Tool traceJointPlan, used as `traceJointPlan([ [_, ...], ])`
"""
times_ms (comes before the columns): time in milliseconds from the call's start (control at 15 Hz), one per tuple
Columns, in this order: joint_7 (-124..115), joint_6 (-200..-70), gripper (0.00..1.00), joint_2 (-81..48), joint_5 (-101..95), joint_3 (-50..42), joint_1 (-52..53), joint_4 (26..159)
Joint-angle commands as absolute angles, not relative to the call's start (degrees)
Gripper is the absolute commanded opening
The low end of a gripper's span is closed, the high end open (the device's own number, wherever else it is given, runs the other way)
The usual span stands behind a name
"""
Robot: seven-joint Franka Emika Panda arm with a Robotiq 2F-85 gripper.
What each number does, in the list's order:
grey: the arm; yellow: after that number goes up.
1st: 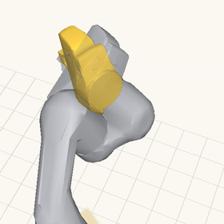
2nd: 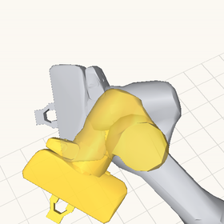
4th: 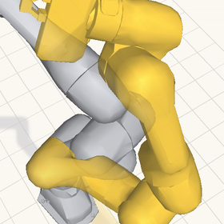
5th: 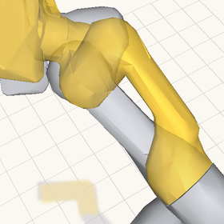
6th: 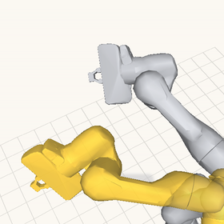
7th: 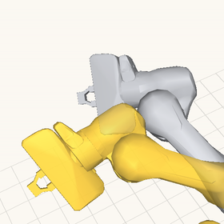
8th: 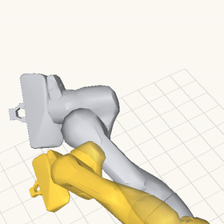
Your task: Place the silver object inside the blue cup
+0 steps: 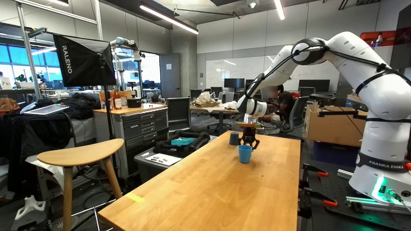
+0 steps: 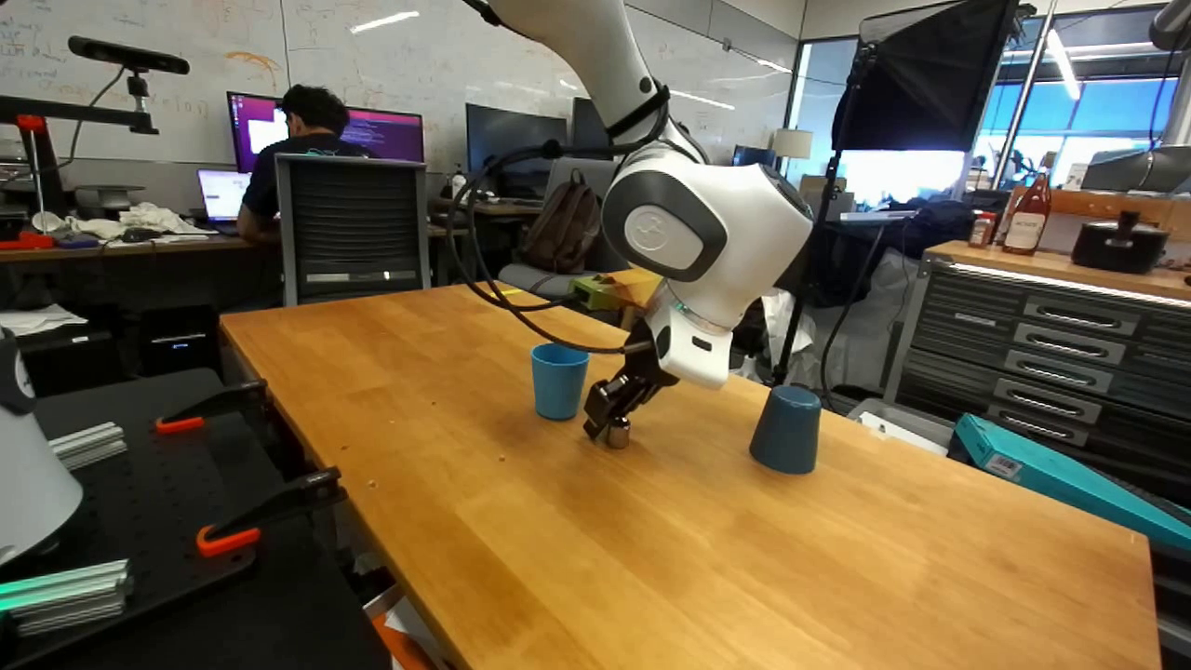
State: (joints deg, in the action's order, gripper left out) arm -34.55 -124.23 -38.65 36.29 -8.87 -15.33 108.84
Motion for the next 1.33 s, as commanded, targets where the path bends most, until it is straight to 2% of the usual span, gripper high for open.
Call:
traceJointPlan([
  [0, -33.80, -124.05, 0.71, -36.90, 37.75, -9.29, -14.99, 110.54],
  [200, -32.73, -125.08, 0.95, -36.59, 38.10, -9.06, -15.06, 110.80],
  [267, -32.29, -125.56, 0.99, -36.46, 38.13, -9.04, -15.05, 110.86],
  [467, -31.51, -127.42, 1.00, -35.81, 38.18, -9.31, -15.09, 111.19],
  [533, -31.23, -127.83, 0.92, -35.71, 37.60, -9.54, -14.96, 111.31],
  [600, -30.85, -128.81, 0.75, -35.62, 37.37, -9.67, -14.85, 111.54],
  [1000, -27.45, -131.24, 0.27, -34.82, 38.96, -9.00, -15.62, 113.63],
  [1200, -26.81, -128.75, 0.06, -32.51, 39.22, -8.93, -15.91, 114.18],
  [1267, -26.30, -127.32, 0.08, -29.90, 38.99, -8.78, -15.67, 114.95],
])
